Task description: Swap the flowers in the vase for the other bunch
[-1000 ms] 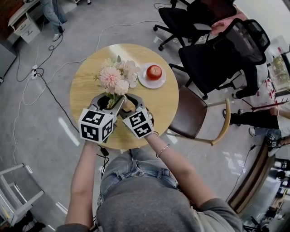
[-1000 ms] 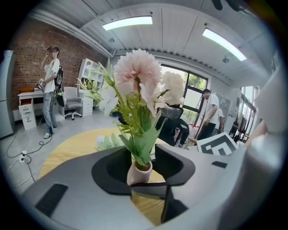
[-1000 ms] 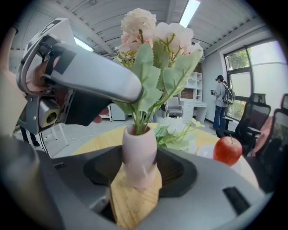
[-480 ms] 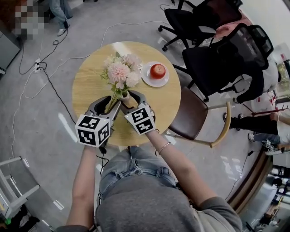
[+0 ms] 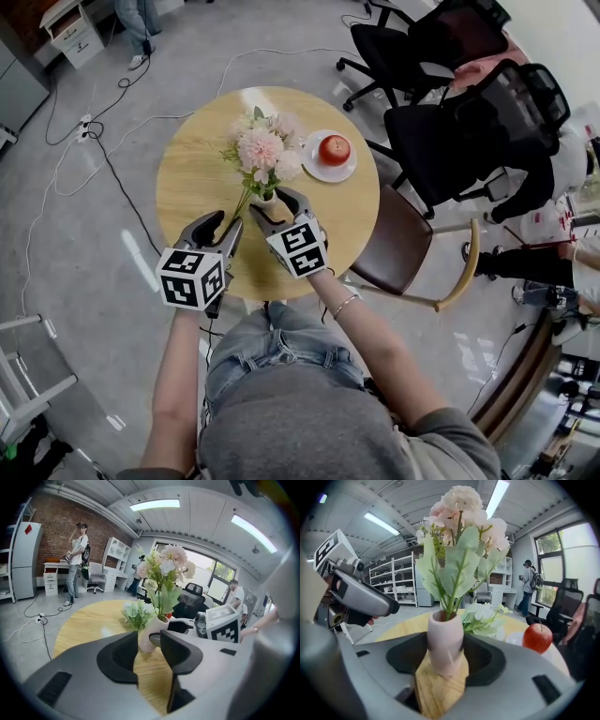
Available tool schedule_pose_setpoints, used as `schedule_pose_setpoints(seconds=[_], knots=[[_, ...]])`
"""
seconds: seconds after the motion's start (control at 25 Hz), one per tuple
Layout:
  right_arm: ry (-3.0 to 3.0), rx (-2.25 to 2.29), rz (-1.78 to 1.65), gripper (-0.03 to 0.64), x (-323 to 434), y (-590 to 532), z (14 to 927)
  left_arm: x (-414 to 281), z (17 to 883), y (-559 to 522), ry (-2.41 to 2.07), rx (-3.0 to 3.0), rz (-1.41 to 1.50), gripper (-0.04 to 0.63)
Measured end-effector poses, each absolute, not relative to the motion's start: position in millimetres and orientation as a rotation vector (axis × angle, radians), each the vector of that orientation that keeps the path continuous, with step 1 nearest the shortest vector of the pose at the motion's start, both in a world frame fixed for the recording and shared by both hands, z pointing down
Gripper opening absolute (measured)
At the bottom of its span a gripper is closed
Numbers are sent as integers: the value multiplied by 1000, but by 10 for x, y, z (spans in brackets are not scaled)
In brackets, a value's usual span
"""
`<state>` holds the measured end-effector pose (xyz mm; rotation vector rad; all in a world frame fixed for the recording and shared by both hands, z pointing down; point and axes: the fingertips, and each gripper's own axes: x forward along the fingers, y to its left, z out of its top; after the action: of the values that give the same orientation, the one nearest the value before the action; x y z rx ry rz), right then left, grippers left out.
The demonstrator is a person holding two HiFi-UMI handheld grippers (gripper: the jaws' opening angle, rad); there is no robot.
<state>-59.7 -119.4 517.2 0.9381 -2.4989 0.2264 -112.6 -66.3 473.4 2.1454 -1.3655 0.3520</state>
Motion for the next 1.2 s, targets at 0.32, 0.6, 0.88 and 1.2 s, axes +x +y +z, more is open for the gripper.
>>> schedule_pose_setpoints(seconds=[0.32, 0.6, 0.88, 1.2], knots=[[-2471, 916, 231, 249, -527, -1163, 5237, -1109, 4818, -538, -1376, 2105, 353, 146], [-2401, 932, 281, 249, -389, -1046, 5438, -1188, 4856, -443, -1390, 2079, 348, 140], [-2361, 962, 372, 238, -218, -787, 5568, -1215, 4972, -324, -1384, 2052, 366, 125], [-2390, 1006, 418, 99, -119, -501, 5398, -1225, 5099, -149, -1374, 2056, 428, 90]])
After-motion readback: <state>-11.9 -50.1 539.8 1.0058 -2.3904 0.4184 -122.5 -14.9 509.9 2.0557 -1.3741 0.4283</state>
